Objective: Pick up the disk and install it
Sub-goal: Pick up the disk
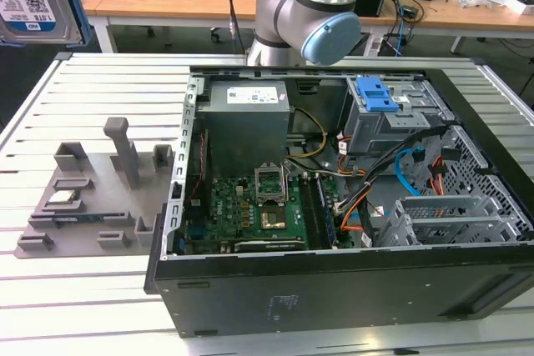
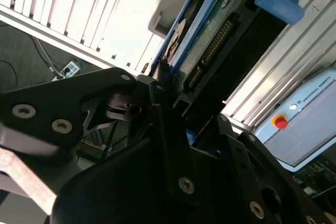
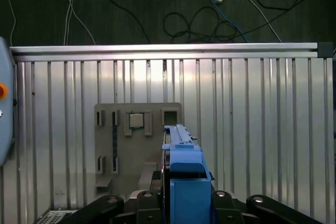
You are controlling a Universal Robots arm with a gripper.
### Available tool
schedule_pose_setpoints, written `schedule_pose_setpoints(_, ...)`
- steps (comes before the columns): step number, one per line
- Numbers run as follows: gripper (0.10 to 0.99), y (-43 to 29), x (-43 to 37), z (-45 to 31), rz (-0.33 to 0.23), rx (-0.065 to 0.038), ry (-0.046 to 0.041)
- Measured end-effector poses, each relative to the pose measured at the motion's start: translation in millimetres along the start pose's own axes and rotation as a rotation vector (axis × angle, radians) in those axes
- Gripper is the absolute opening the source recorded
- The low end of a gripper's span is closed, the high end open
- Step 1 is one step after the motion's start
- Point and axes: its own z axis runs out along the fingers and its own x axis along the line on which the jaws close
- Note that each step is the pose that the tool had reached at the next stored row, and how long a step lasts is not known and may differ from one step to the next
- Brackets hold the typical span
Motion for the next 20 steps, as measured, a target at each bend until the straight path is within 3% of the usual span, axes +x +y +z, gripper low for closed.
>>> schedule_pose_setpoints(5, 0.365, 0.0, 0.0, -6.7, 0.0, 0.0, 0.0001)
schedule_pose_setpoints(14, 0.365, -1.8, 0.0, -6.9, 0.0, 0.0, -0.0019)
schedule_pose_setpoints(16, 0.365, -7.5, -0.2, -7.1, 0.0, 0.0, -0.0019)
schedule_pose_setpoints(19, 0.365, -22.8, -0.4, -7.3, 0.0, 0.0, -0.0019)
schedule_pose_setpoints(20, 0.365, -31.9, -0.6, -7.5, 0.0, -0.001, -0.0019)
